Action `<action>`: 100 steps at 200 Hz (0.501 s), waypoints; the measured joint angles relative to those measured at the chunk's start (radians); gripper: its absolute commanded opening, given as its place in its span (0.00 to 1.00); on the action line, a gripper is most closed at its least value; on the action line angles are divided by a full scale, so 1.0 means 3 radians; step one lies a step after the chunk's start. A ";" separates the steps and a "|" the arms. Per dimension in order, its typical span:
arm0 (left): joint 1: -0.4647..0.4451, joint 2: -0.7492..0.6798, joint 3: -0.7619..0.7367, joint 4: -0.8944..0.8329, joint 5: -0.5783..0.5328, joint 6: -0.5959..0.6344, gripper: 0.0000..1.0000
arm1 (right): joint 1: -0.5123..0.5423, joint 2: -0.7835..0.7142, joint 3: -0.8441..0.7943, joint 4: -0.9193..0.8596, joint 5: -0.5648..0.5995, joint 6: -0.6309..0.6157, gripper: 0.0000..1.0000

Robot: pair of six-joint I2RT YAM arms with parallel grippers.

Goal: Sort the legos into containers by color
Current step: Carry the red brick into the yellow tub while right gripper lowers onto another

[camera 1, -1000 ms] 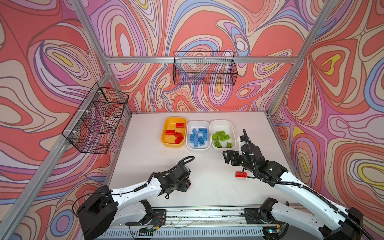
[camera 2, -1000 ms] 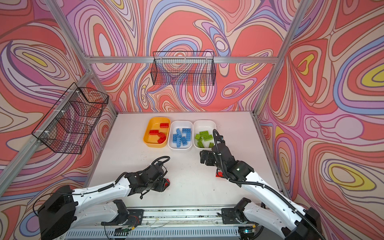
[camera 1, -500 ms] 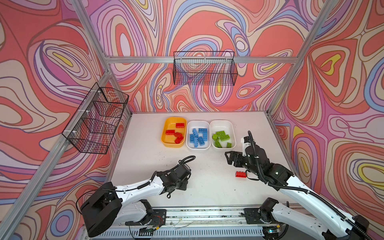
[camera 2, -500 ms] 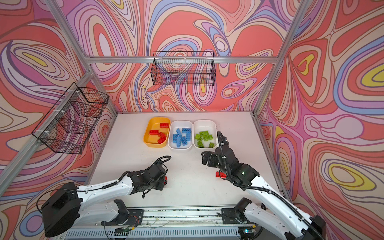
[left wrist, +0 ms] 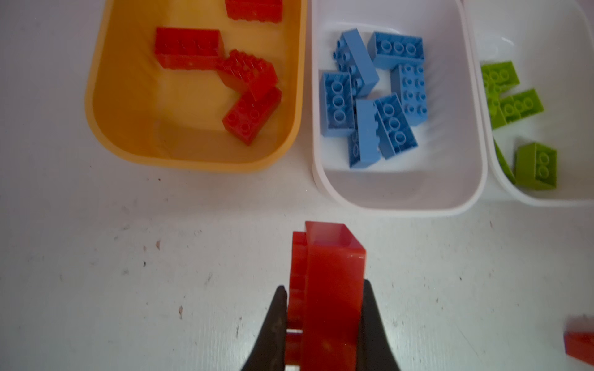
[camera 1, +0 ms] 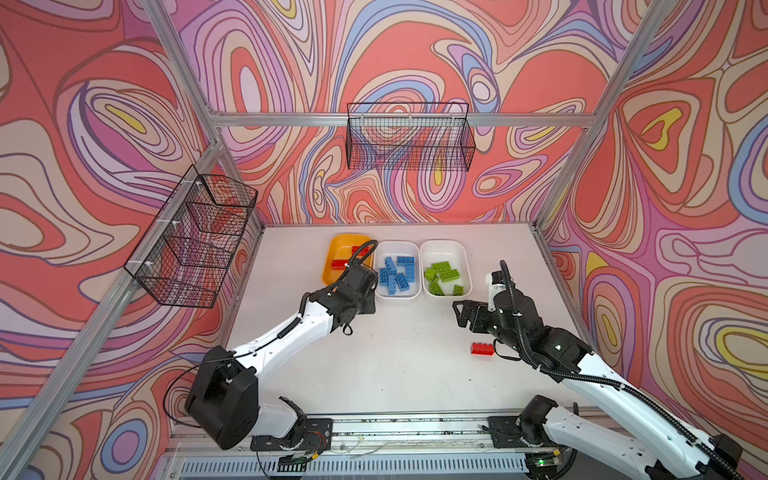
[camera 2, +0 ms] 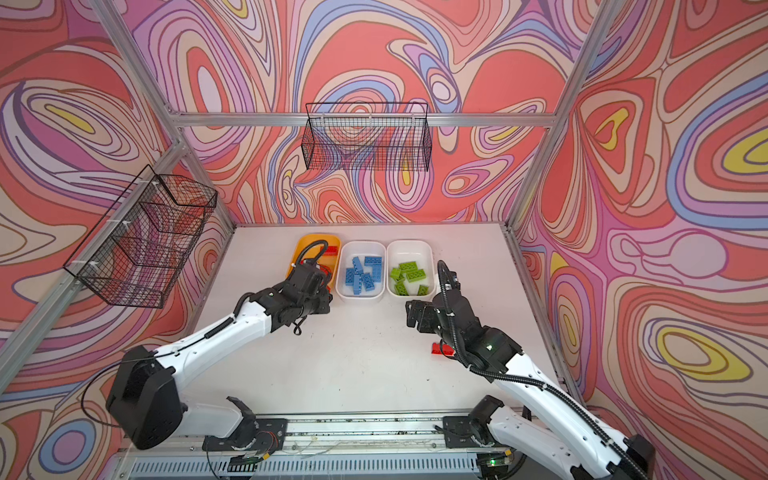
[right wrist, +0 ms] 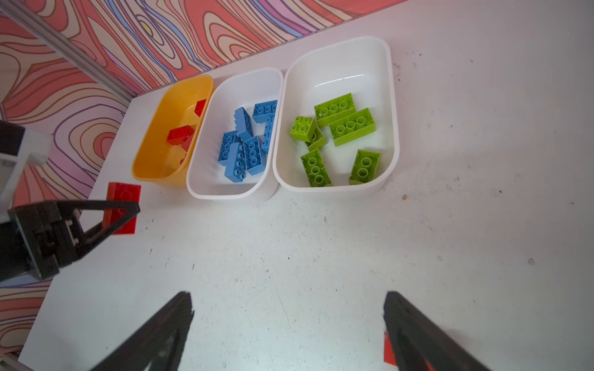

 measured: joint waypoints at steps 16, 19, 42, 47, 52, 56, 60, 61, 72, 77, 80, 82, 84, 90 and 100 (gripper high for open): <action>0.0212 0.0336 0.0324 0.0009 0.0075 0.0078 0.08 | 0.0000 0.0000 0.0019 -0.0022 0.0060 -0.0013 0.98; 0.0254 0.0411 0.0384 0.0010 0.0092 0.0083 0.08 | 0.0000 0.0003 0.0019 -0.0029 0.0076 -0.0015 0.98; 0.0502 0.0916 0.0800 0.0032 0.0183 0.0144 0.09 | 0.0000 0.0061 0.0020 -0.0072 0.0200 -0.0025 0.98; 0.0549 0.1025 0.0884 0.0032 0.0195 0.0155 0.08 | 0.0000 0.0089 0.0019 -0.0079 0.0225 -0.0024 0.98; 0.0596 0.1143 0.0975 0.0032 0.0203 0.0169 0.09 | 0.0000 0.0117 0.0020 -0.0083 0.0248 -0.0024 0.98; 0.0628 0.1219 0.1039 0.0031 0.0209 0.0175 0.09 | 0.0000 0.0142 0.0020 -0.0086 0.0268 -0.0024 0.98; 0.0659 0.1306 0.1108 0.0023 0.0211 0.0186 0.09 | 0.0000 0.0172 0.0020 -0.0088 0.0285 -0.0023 0.98; 0.0664 0.1320 0.1123 0.0020 0.0212 0.0188 0.09 | 0.0000 0.0181 0.0019 -0.0088 0.0290 -0.0023 0.98; 0.0743 0.1545 0.1326 -0.0004 0.0217 0.0224 0.09 | 0.0000 0.0273 0.0020 -0.0088 0.0338 -0.0022 0.98; 0.0769 0.1623 0.1406 -0.0006 0.0220 0.0234 0.10 | 0.0000 0.0309 0.0019 -0.0085 0.0359 -0.0023 0.98; 0.0792 0.1677 0.1464 -0.0014 0.0219 0.0247 0.10 | 0.0000 0.0342 0.0019 -0.0085 0.0374 -0.0022 0.98; 0.0801 0.1701 0.1492 -0.0018 0.0221 0.0245 0.11 | 0.0000 0.0355 0.0019 -0.0085 0.0379 -0.0022 0.98; 0.0811 0.1741 0.1532 -0.0020 0.0220 0.0258 0.12 | 0.0000 0.0376 0.0019 -0.0085 0.0389 -0.0022 0.98; 0.0838 0.1820 0.1628 -0.0042 0.0216 0.0268 0.15 | 0.0000 0.0432 0.0020 -0.0085 0.0417 -0.0020 0.98; 0.0880 0.1956 0.1802 -0.0070 0.0196 0.0296 0.27 | 0.0000 0.0532 0.0019 -0.0090 0.0462 -0.0006 0.98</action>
